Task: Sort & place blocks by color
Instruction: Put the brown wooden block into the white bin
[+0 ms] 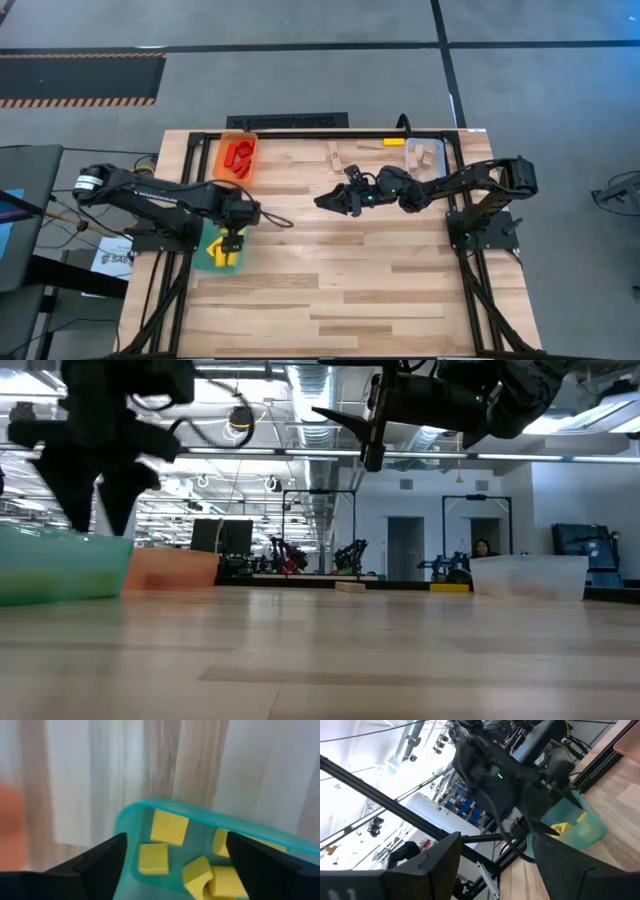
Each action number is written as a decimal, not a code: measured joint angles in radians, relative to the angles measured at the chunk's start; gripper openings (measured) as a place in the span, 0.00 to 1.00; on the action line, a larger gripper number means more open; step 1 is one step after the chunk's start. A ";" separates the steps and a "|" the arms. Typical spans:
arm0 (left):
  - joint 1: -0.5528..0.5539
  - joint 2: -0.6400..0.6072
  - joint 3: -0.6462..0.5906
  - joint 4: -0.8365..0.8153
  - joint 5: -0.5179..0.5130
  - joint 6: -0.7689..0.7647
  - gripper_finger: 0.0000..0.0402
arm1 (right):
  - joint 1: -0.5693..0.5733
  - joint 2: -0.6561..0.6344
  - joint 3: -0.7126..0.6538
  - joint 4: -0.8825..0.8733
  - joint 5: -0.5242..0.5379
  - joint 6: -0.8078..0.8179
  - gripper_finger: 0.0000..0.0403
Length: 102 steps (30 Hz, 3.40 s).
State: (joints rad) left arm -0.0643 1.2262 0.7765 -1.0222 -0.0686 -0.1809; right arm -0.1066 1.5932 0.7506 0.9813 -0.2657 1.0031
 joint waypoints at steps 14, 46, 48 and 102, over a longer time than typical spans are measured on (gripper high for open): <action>0.190 -0.211 0.189 0.140 -0.120 0.178 0.81 | -0.040 -0.012 0.159 -0.401 -0.001 -0.062 0.66; 0.433 -0.323 -0.157 0.991 0.176 -0.157 0.71 | -0.438 0.480 0.909 -1.753 0.241 -0.564 0.66; 0.433 -0.323 -0.157 0.987 0.177 -0.172 0.71 | -0.447 0.548 0.990 -1.823 0.241 -0.586 0.66; 0.433 -0.323 -0.157 0.898 0.216 -0.101 0.71 | -0.533 0.717 1.257 -1.966 -0.077 -0.699 0.06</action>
State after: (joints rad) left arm 0.3683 0.9031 0.6197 -0.1241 0.1471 -0.2817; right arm -0.6399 2.3104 2.0075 -0.9846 -0.3427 0.3036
